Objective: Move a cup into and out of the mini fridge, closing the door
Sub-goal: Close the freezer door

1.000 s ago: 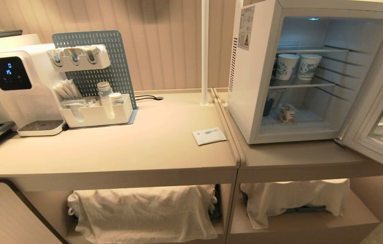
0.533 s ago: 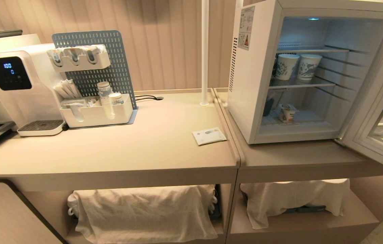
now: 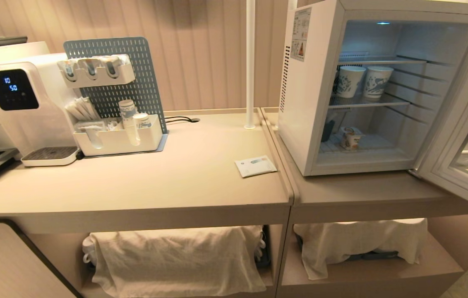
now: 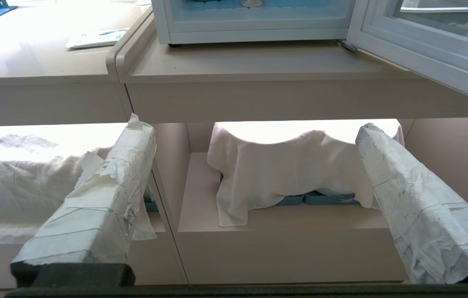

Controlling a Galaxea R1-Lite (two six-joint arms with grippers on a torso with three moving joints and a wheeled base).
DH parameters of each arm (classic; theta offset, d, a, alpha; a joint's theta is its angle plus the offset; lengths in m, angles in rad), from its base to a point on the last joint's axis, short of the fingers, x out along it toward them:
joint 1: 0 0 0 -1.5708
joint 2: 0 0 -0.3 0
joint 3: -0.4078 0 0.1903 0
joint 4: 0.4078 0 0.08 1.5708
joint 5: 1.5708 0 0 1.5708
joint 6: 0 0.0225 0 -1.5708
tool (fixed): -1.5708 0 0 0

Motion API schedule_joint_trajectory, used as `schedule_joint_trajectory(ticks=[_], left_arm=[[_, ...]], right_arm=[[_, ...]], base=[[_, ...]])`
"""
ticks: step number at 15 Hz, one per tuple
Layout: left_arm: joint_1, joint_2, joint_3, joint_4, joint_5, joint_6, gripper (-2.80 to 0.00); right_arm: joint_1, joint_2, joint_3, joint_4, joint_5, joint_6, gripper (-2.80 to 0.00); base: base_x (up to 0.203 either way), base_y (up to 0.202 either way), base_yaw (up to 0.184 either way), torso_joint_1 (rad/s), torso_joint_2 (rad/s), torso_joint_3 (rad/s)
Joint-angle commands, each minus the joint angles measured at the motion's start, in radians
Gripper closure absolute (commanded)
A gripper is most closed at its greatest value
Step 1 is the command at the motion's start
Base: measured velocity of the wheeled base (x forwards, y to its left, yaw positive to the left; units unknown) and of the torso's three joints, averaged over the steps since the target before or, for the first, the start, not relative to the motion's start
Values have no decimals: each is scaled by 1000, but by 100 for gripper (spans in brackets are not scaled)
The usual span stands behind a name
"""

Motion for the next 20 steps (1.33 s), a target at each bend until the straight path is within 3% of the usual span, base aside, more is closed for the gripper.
schedule_joint_trajectory(ticks=[1,4,14,20], left_arm=[[0,0,0,0,0,4,0],[0,0,0,3,0,1,0],[0,0,0,3,-1,4,0],[0,0,0,-2,2,4,0]], right_arm=[[0,0,11,-1,0,0,-280],[0,0,11,-1,0,0,-280],[0,0,11,-2,1,-2,-280],[0,0,11,1,-2,0,-280]], base=[[0,0,0,0,0,0],[-31,0,0,2,3,1],[-183,0,-1,2,0,2],[0,0,0,0,0,0]])
